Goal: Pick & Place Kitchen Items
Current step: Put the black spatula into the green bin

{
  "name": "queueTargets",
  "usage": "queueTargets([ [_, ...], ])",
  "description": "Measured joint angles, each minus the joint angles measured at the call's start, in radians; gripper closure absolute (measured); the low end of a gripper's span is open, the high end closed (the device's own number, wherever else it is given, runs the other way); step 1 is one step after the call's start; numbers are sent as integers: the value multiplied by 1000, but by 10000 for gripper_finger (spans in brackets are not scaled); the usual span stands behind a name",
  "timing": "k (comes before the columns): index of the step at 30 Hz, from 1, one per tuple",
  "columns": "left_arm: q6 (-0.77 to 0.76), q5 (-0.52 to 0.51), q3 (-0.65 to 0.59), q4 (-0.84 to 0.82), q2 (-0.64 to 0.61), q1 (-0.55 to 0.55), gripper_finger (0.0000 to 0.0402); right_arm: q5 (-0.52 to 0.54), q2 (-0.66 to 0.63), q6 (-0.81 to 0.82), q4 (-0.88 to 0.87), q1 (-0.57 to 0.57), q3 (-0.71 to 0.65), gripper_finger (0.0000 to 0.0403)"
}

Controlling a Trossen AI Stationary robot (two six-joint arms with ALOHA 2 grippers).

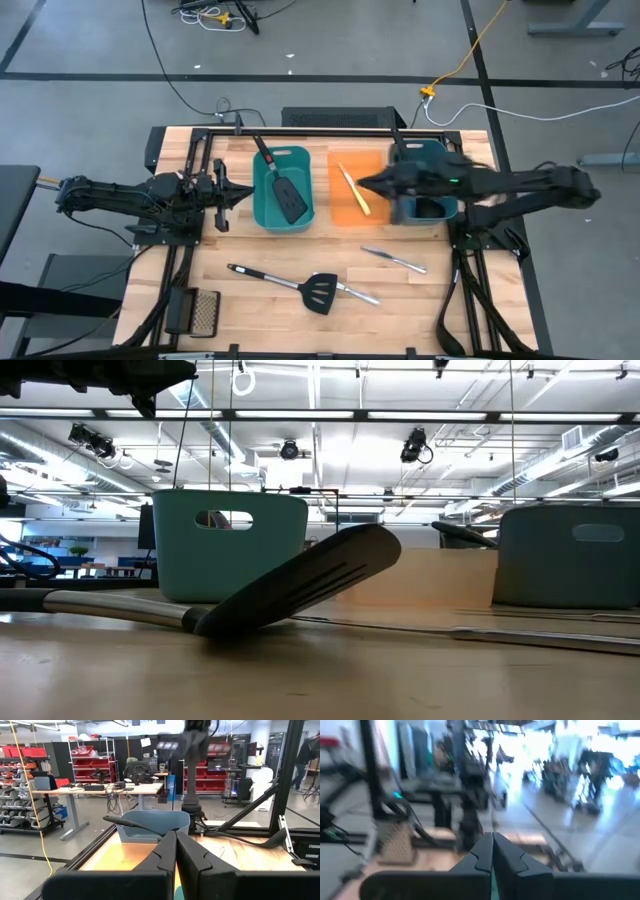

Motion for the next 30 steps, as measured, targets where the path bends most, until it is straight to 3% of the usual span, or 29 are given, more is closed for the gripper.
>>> queueTargets([
  [4,0,0,0,0,0,0,388,69,-145,-49,-55,76,-29,381],
  [8,0,0,0,-5,0,0,388,44,-292,-78,-88,135,-123,396],
  [15,0,0,0,-8,0,0,388,74,-627,-26,51,177,-390,397],
  [18,0,0,0,-12,0,0,388,41,-748,-2,94,185,-487,397],
  [23,-1,0,0,-12,0,0,388,0,-861,42,106,197,-623,397],
  [30,-23,0,0,-12,0,0,388,80,-933,72,40,199,-719,397],
])
